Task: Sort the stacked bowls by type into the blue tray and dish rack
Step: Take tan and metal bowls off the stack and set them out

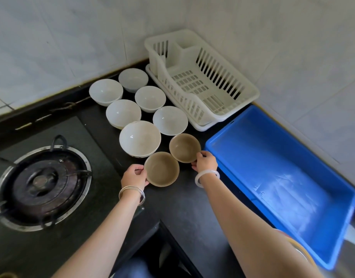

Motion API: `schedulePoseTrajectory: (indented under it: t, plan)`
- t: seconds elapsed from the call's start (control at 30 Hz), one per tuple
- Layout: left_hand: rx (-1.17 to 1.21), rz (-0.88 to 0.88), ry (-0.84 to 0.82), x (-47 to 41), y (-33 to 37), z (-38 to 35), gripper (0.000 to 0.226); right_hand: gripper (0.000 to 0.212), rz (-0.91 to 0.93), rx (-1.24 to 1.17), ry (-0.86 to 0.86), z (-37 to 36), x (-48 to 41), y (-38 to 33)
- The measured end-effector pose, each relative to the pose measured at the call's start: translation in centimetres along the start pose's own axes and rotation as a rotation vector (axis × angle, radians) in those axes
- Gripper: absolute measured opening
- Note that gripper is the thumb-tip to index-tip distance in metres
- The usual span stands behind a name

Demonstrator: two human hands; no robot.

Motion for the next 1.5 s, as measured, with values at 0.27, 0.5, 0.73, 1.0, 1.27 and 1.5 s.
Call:
schedulePoseTrajectory:
  t: [0.27, 0.5, 0.73, 1.0, 1.27, 1.5]
  plan:
    - [-0.474, -0.22, 0.046, 1.8, 1.5, 0.7, 0.037, 0.037, 0.058, 0.046, -0.082, 1.9, 1.9, -0.4]
    - [-0.537, -0.43, 0.0, 6.5, 4.4, -1.9, 0.028, 0.018, 0.31, 0.128, -0.072, 9.7, 6.4, -1.7]
    - [-0.643, -0.619, -0.308, 14.5, 4.9, -11.0, 0.024, 0.017, 0.299, 0.353, 0.27, 23.8, 10.4, 2.4]
    - [-0.773, -0.809, -0.619, 24.1, 2.4, -19.7, 0.021, 0.018, 0.229, 0.614, 0.473, 33.4, 14.6, 8.6]
    - [-0.953, -0.916, -0.631, 27.0, 0.9, -21.9, 0.032, 0.016, 0.225, 0.605, 0.528, 33.9, 15.5, 10.2]
    - [-0.967, -0.939, -0.621, 27.4, 1.1, -22.0, 0.03, 0.005, 0.184, 0.429, 0.519, 35.0, 15.8, 10.8]
Point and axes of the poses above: each hand's wrist, its own x-axis away from the middle knuckle, its own z-axis out of the back of the hand, y = z × x, the point moved 5 cm from there along -x, towards the middle knuckle, and after that the axes turned 13 degrees about -x, right-handed, at the moved point
